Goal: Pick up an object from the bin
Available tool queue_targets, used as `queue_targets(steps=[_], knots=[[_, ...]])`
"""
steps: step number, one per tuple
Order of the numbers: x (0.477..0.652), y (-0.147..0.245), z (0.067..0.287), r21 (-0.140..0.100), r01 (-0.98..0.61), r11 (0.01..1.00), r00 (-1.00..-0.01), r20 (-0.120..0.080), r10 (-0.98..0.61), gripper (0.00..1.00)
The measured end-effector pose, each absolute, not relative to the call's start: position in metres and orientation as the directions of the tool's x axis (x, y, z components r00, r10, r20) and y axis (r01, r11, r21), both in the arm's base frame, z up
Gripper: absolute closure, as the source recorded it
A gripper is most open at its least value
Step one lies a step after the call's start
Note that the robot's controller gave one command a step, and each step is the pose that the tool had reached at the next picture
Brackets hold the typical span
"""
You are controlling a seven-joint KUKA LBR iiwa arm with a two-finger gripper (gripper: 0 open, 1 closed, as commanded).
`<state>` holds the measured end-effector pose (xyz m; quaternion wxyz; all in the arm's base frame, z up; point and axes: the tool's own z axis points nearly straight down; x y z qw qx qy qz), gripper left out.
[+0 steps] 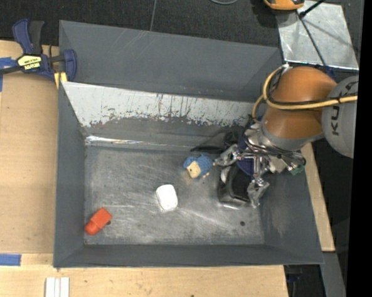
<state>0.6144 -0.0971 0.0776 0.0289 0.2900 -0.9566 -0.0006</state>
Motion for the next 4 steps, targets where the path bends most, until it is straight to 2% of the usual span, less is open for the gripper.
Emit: queue_targets(steps=[1, 2, 3, 4], knots=[[0.608, -0.095, 0.079, 0.008, -0.436, 0.9, -0.899, 0.03, -0.436, 0.0], [0.609, -0.096, 0.08, 0.006, -0.435, 0.9, -0.9, 0.03, -0.435, 1.0], [0.609, -0.097, 0.141, -0.001, -0.432, 0.902, -0.902, -0.001, -0.432, 1.0], [0.609, -0.097, 0.199, -0.002, -0.429, 0.903, -0.903, -0.002, -0.429, 1.0]])
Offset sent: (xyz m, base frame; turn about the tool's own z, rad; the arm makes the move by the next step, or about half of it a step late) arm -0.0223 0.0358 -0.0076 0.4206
